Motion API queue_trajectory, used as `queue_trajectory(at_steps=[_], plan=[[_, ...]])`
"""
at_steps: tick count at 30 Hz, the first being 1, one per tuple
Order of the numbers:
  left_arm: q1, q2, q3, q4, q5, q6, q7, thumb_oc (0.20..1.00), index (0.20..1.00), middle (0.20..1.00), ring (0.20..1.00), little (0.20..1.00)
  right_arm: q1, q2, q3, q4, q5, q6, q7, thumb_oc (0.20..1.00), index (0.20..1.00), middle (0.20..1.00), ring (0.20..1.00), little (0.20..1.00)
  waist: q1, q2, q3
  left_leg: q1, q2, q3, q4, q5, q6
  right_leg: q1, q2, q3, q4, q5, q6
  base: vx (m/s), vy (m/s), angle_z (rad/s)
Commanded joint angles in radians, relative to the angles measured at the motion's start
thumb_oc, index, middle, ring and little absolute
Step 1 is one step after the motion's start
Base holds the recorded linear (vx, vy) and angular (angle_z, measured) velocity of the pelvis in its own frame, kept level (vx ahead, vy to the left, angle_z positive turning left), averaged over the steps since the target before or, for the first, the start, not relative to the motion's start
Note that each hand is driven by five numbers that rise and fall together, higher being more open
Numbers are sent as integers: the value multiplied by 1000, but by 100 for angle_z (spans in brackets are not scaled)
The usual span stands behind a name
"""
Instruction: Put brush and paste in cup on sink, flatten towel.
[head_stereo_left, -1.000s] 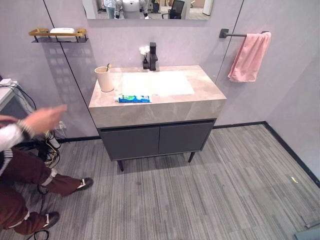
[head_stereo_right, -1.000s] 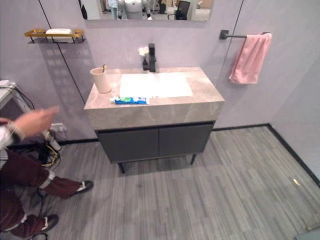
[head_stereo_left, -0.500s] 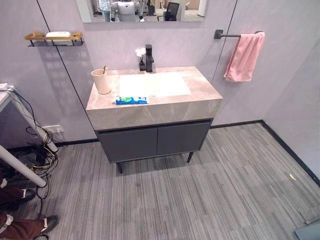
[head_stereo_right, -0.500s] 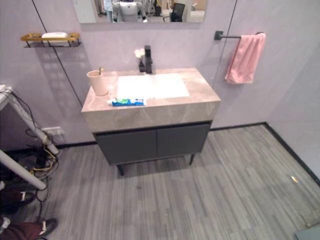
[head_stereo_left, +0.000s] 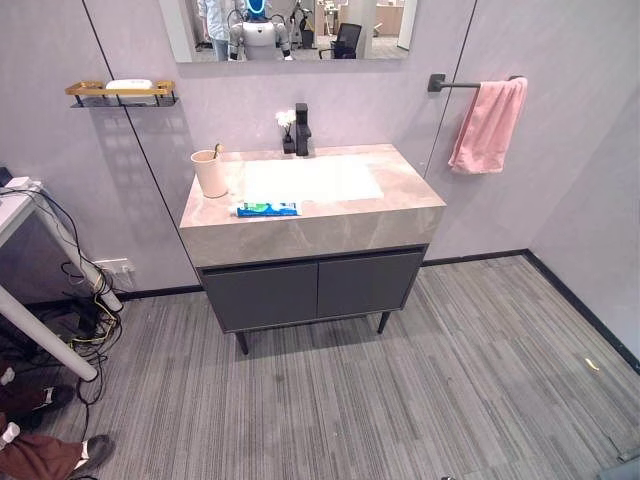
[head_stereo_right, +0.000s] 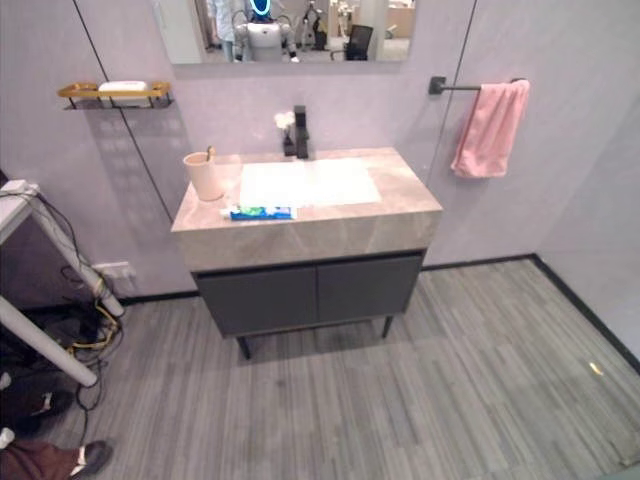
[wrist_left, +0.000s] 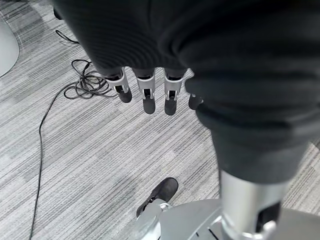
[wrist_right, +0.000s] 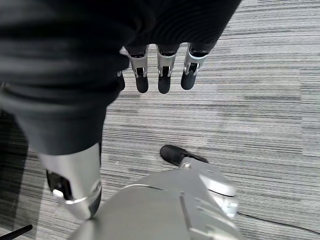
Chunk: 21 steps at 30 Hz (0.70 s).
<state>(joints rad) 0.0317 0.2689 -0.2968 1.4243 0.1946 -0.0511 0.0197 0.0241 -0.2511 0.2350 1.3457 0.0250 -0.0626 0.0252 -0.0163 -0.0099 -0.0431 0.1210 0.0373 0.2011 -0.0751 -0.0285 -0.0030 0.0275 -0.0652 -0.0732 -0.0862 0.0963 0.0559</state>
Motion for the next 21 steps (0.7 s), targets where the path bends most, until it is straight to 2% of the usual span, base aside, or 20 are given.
queue_trajectory(at_steps=[1, 3, 6, 9, 11, 12, 13, 14, 16, 18, 19, 20, 21], plan=[[-55, -16, 23, 36, -22, -11, 9, 1000, 1000, 1000, 1000, 1000, -60, -26, 6, 42, 25, -5, -9, 1000, 1000, 1000, 1000, 1000, -14, -19, 20, -37, 0, -43, -12, 43, -23, 13, 1, -11, 4, 15, 23, 0, 0, 0], [-57, -13, 23, 32, -25, -12, 11, 1000, 1000, 1000, 1000, 1000, -63, -31, 6, 38, 26, -6, -9, 1000, 1000, 1000, 1000, 1000, -15, -18, 26, -35, 2, -44, -12, 44, -22, 9, 4, -12, 16, 10, 20, -13, -20, 0], [-77, 2, 26, 13, -45, -16, 22, 1000, 1000, 1000, 1000, 1000, -80, -49, 14, 4, 26, -15, -19, 1000, 1000, 1000, 1000, 1000, -17, -10, 62, -39, 11, -41, -12, 57, -19, -50, 17, -4, 113, -32, 6, -40, -52, -3], [-91, 10, 46, -29, -93, -35, 42, 1000, 1000, 1000, 1000, 1000, -87, -63, -3, -69, 70, -35, -51, 1000, 1000, 1000, 1000, 1000, -19, -12, 82, -59, 16, -38, 34, 48, -22, -72, 25, 3, 153, -51, 0, -3, -70, -3], [-101, 24, 79, -85, -167, -52, 59, 1000, 1000, 1000, 1000, 1000, -80, -76, -29, -153, 141, -59, -73, 1000, 1000, 1000, 1000, 1000, -20, -14, 98, -83, 19, -42, 88, 33, -25, -80, 30, 4, 165, -56, -6, 2, -98, -3], [-68, 46, 82, -381, -241, -33, 55, 1000, 1000, 1000, 1000, 1000, -55, -106, -47, -217, 143, -56, -87, 1000, 1000, 1000, 1000, 1000, -15, -8, 113, -102, 19, -54, 120, 24, -22, -81, 30, 0, 172, -59, -7, -10, -65, -1], [-67, 47, 82, -383, -241, -31, 55, 1000, 1000, 1000, 1000, 1000, -54, -106, -47, -217, 143, -56, -87, 1000, 1000, 1000, 1000, 1000, -16, -9, 110, -105, 19, -55, 120, 25, -22, -84, 30, 0, 171, -58, -7, -30, -134, -4], [-6, 43, 70, -407, -219, -76, 64, 1000, 1000, 1000, 1000, 1000, -37, -116, -45, -277, 129, -73, -99, 1000, 1000, 1000, 1000, 1000, -8, -11, 136, -138, 28, -71, 187, 16, -29, -84, 34, -6, 176, -65, -14, -26, -103, 2], [4, 27, 60, -367, -219, -73, 55, 1000, 1000, 1000, 1000, 1000, -27, -126, -38, -327, 122, -73, -106, 1000, 1000, 1000, 1000, 1000, -7, -14, 152, -163, 30, -85, 236, 11, -39, -74, 39, -15, 172, -73, -23, -11, -171, 5], [-10, 29, 70, -357, -234, -77, 71, 1000, 1000, 1000, 1000, 1000, -30, -132, -34, -350, 128, -81, -117, 1000, 1000, 1000, 1000, 1000, -2, -23, 173, -215, 38, -103, 340, 31, -52, -63, 48, -19, 171, -78, -39, 5, -180, 2], [-10, 29, 70, -357, -234, -77, 71, 1000, 1000, 1000, 1000, 1000, -30, -132, -34, -350, 128, -81, -117, 1000, 1000, 1000, 1000, 1000, -3, -22, 172, -219, 39, -105, 346, 29, -53, -63, 49, -21, 171, -78, -39, 22, -117, 12], [-15, 27, 74, -355, -241, -80, 75, 1000, 1000, 1000, 1000, 1000, -24, -134, -32, -368, 130, -85, -120, 1000, 1000, 1000, 1000, 1000, 0, -23, 181, -236, 46, -111, 380, 51, -58, -56, 58, -18, 171, -84, -47, 16, -157, 16], [-25, 31, 79, -369, -261, -88, 90, 1000, 1000, 1000, 1000, 1000, -18, -146, -36, -417, 139, -93, -131, 1000, 1000, 1000, 1000, 1000, 2, -27, 204, -289, 56, -128, 485, 109, -71, -45, 69, -22, 170, -87, -63, 24, -214, 10]])
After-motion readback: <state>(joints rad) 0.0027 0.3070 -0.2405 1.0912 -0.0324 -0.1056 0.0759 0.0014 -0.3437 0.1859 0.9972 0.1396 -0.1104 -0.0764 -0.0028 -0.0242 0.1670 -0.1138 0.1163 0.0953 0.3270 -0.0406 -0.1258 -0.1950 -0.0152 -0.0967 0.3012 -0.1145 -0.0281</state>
